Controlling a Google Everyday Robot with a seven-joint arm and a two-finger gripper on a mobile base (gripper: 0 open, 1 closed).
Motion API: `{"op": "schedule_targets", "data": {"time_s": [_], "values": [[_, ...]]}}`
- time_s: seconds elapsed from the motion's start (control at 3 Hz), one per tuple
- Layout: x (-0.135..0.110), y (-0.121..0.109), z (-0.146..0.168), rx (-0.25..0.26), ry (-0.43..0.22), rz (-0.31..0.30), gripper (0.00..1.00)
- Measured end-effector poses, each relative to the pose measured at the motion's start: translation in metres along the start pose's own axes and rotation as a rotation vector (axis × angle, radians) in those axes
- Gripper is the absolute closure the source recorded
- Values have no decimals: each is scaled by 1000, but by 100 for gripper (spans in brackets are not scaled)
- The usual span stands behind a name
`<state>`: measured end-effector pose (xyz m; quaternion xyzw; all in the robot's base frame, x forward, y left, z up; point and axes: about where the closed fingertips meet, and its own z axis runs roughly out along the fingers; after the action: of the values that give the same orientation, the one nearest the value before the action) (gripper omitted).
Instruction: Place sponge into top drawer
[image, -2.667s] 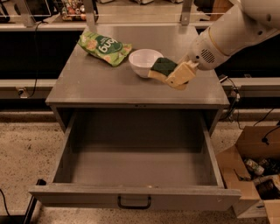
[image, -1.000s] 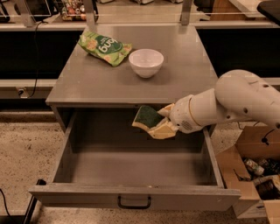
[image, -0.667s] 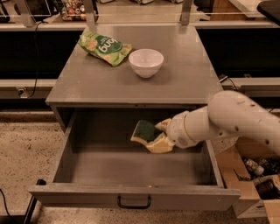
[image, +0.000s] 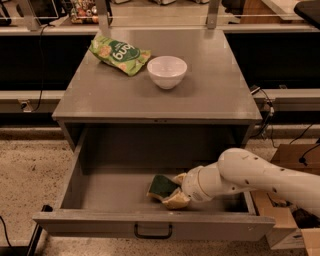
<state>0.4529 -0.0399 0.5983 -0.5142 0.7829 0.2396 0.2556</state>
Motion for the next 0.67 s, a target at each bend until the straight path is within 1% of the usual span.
{"op": "schedule_targets", "data": {"time_s": [0.33,0.67], "values": [[3,2,4,-14,23,0,82],[0,3,1,-14,23,0,59]]}}
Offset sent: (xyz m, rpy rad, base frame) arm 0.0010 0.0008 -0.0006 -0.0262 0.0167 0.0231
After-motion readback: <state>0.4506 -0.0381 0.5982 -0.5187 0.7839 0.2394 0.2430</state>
